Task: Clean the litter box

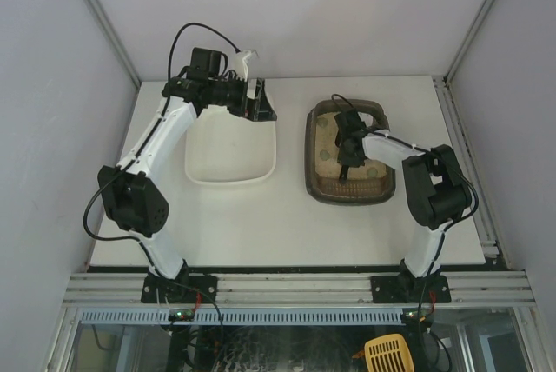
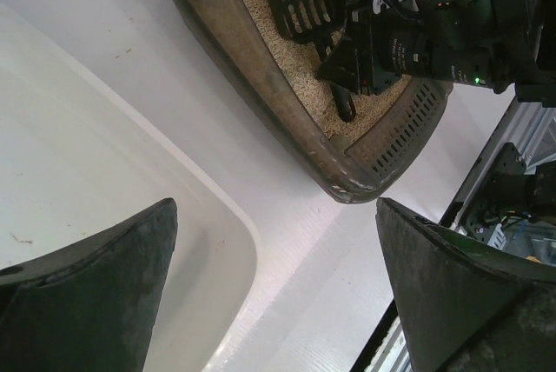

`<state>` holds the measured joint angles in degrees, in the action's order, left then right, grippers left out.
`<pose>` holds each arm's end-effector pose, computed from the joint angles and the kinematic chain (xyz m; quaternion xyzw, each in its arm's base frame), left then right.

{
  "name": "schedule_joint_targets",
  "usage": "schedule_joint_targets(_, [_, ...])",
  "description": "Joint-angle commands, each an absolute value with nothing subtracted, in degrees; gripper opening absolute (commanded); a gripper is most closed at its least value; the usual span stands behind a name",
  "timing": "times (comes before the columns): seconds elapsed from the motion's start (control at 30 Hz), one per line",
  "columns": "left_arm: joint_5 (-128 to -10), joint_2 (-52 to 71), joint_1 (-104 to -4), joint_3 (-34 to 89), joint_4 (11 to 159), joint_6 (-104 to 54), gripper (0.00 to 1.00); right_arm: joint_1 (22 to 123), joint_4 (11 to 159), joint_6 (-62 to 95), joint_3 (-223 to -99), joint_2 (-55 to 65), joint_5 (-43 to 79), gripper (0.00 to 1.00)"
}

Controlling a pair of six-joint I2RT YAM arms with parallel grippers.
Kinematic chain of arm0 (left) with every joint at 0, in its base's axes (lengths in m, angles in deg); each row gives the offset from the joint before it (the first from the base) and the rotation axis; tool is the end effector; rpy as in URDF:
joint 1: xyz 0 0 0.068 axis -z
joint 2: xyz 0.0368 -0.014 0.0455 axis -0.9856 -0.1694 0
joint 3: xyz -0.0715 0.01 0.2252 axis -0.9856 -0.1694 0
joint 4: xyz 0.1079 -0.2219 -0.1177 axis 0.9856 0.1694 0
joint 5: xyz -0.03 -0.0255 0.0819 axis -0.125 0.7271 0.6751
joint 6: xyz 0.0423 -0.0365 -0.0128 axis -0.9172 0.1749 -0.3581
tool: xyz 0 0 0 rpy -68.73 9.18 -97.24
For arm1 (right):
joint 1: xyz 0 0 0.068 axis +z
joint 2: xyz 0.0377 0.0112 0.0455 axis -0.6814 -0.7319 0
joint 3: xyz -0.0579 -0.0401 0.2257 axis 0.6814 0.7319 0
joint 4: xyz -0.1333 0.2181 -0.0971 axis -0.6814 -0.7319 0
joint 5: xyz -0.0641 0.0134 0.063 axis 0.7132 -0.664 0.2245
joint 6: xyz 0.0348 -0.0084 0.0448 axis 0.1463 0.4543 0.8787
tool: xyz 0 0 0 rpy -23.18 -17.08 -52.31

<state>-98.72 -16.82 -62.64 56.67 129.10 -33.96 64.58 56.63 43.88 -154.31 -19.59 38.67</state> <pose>0.3744 -0.1449 0.3264 0.2447 0.8385 -0.3583 0.3295 0.3478 0.1280 0.1211 0.1281 0.9630 -0.0007 0.2370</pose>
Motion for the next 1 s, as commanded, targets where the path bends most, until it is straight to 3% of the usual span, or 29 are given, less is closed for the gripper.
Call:
schedule_joint_targets(0.0, [-99.12,-14.35,-62.61,56.08,127.36,-33.54,1.0,63.71,59.3,43.62,-154.61,-17.95,39.42,0.06])
schedule_joint_targets(0.07, [-98.99,-14.53,-62.65,56.44,127.43,-33.62,1.0,63.74,58.54,42.86,-154.71,-16.24,39.81,0.0])
schedule_joint_targets(0.23, [-100.8,-17.93,-62.3,65.36,133.43,-36.04,1.0,64.19,54.08,38.63,-156.49,-10.79,41.46,0.0])
schedule_joint_targets(0.47, [-107.91,-28.79,-61.48,83.0,139.72,-35.83,1.0,62.68,50.37,37.13,-157.37,-5.01,31.69,0.0])
schedule_joint_targets(0.67, [-105.07,-36.91,-59.36,81.94,126.78,-21.65,1.0,65.88,46.28,35.86,-156.32,-0.33,24.6,0.0])
schedule_joint_targets(0.97, [-103.8,-48.09,-52.93,87.88,121.03,-19.26,1.0,70.21,45.7,36.31,-151.41,7.6,22.44,0.0])
